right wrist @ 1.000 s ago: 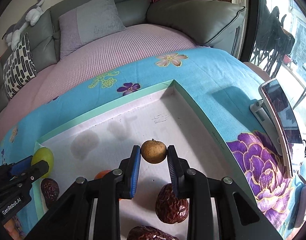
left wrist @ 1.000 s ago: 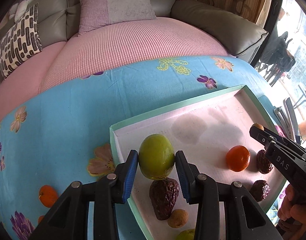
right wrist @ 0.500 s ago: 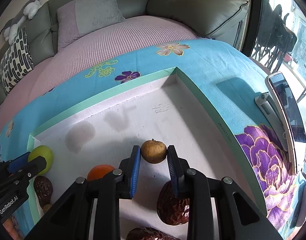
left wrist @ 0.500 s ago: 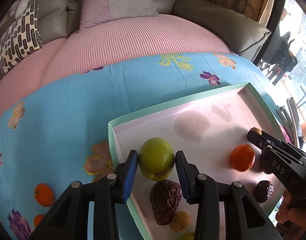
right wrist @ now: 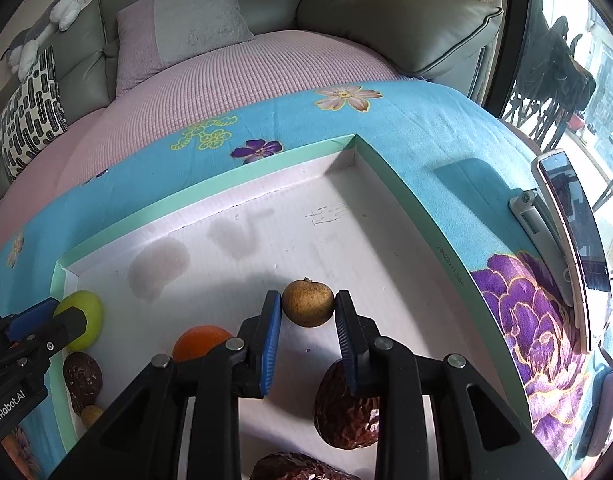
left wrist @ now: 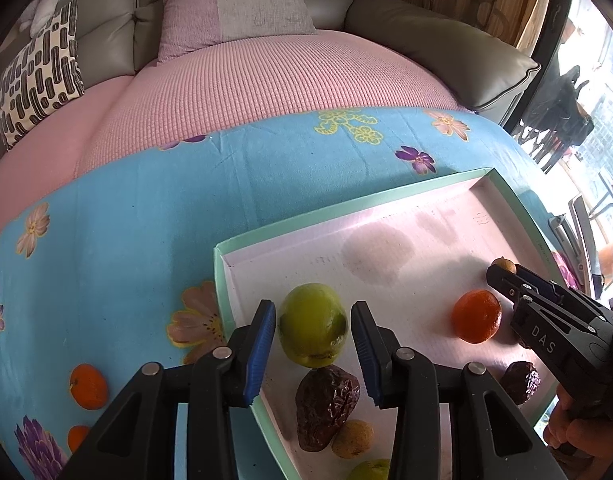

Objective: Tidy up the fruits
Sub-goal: 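Open the right gripper to drop the longan while the left gripper releases the jujube in the tray, then withdraw both tools from the tray toward the two remaining oranges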

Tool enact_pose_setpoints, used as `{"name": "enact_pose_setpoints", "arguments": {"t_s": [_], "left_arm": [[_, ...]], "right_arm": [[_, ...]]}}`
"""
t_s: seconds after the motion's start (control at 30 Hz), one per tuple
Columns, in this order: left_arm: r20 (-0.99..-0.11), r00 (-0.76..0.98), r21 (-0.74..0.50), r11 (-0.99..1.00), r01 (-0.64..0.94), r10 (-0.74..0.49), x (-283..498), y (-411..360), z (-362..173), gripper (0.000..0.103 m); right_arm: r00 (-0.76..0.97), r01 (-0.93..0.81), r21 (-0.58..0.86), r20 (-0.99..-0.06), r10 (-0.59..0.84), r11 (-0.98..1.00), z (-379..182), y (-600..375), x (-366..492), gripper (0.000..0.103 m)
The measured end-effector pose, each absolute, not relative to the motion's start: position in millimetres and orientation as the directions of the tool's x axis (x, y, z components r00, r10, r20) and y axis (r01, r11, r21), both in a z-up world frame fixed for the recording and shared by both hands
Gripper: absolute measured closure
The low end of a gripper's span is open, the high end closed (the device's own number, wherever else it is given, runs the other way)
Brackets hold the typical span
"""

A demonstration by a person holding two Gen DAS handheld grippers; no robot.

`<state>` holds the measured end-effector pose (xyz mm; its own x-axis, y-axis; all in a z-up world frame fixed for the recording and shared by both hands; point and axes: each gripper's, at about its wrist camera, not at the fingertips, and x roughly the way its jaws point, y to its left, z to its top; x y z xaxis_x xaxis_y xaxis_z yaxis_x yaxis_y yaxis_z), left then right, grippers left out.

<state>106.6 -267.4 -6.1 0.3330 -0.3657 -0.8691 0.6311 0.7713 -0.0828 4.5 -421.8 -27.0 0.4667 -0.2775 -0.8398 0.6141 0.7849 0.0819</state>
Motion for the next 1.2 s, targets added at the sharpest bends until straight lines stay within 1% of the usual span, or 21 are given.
{"name": "enact_pose_setpoints", "arguments": {"t_s": [0.1, 0.17, 0.2, 0.23, 0.37, 0.43, 0.5, 0.53, 0.57, 0.63, 0.67, 0.7, 0.73, 0.87, 0.93, 0.97, 1.2], "left_arm": [[-0.866, 0.34, -0.082, 0.775, 0.626, -0.366, 106, -266, -1, 0.058], [-0.861, 0.344, -0.088, 0.776, 0.624, -0.374, 105, -263, 4, 0.057], [-0.858, 0.347, -0.091, 0.777, 0.623, -0.379, 104, -262, 6, 0.054], [-0.855, 0.35, -0.092, 0.778, 0.622, -0.382, 103, -260, 8, 0.048], [-0.845, 0.378, -0.083, 0.792, 0.605, -0.378, 101, -251, 17, 0.04], [-0.84, 0.402, -0.072, 0.809, 0.584, -0.365, 102, -245, 21, 0.027], [-0.834, 0.428, -0.06, 0.829, 0.556, -0.347, 105, -238, 24, 0.021], [-0.832, 0.442, -0.05, 0.839, 0.541, -0.335, 107, -234, 25, 0.017], [-0.83, 0.455, -0.04, 0.849, 0.527, -0.322, 108, -231, 26, 0.015], [-0.829, 0.476, -0.018, 0.866, 0.499, -0.292, 112, -224, 24, 0.004], [-0.831, 0.483, -0.008, 0.873, 0.487, -0.276, 114, -220, 23, 0.002], [-0.834, 0.486, 0.001, 0.879, 0.477, -0.263, 115, -217, 21, 0.001], [-0.836, 0.488, 0.008, 0.884, 0.467, -0.25, 117, -215, 19, 0.001], [-0.84, 0.497, 0.023, 0.901, 0.434, -0.217, 120, -203, 14, 0.0], [-0.839, 0.505, 0.03, 0.908, 0.417, -0.205, 120, -198, 13, 0.0], [-0.837, 0.511, 0.036, 0.913, 0.407, -0.195, 120, -195, 12, 0.0], [-0.827, 0.539, 0.069, 0.923, 0.379, -0.159, 117, -174, 10, 0.0]], "right_arm": [[0.464, 0.614, 0.082, -0.842, -0.275, 0.785, -28, -422, 4, 0.074], [0.456, 0.616, 0.071, -0.845, -0.281, 0.785, -28, -421, 4, 0.07], [0.452, 0.617, 0.065, -0.845, -0.286, 0.784, -28, -421, 4, 0.064], [0.451, 0.617, 0.061, -0.844, -0.289, 0.784, -28, -420, 4, 0.061], [0.451, 0.615, 0.056, -0.843, -0.292, 0.787, -25, -419, 2, 0.053], [0.452, 0.611, 0.048, -0.84, -0.298, 0.79, -23, -416, 2, 0.042], [0.456, 0.606, 0.044, -0.837, -0.301, 0.794, -21, -413, 1, 0.036], [0.459, 0.604, 0.045, -0.836, -0.301, 0.795, -20, -412, 0, 0.036], [0.459, 0.603, 0.046, -0.836, -0.3, 0.796, -19, -411, 0, 0.036], [0.459, 0.604, 0.044, -0.835, -0.302, 0.796, -17, -409, -1, 0.033], [0.459, 0.604, 0.041, -0.834, -0.305, 0.796, -17, -408, -1, 0.03], [0.459, 0.604, 0.038, -0.833, -0.309, 0.796, -16, -408, -1, 0.022], [0.461, 0.604, 0.039, -0.832, -0.309, 0.796, -16, -407, -2, 0.02], [0.467, 0.599, 0.05, -0.832, -0.299, 0.799, -14, -405, -3, 0.02], [0.47, 0.598, 0.05, -0.831, -0.299, 0.8, -14, -403, -3, 0.013], [0.472, 0.596, 0.049, -0.829, -0.3, 0.801, -13, -401, -4, 0.012], [0.503, 0.576, 0.054, -0.81, -0.301, 0.816, -5, -387, -5, 0.011]]}}
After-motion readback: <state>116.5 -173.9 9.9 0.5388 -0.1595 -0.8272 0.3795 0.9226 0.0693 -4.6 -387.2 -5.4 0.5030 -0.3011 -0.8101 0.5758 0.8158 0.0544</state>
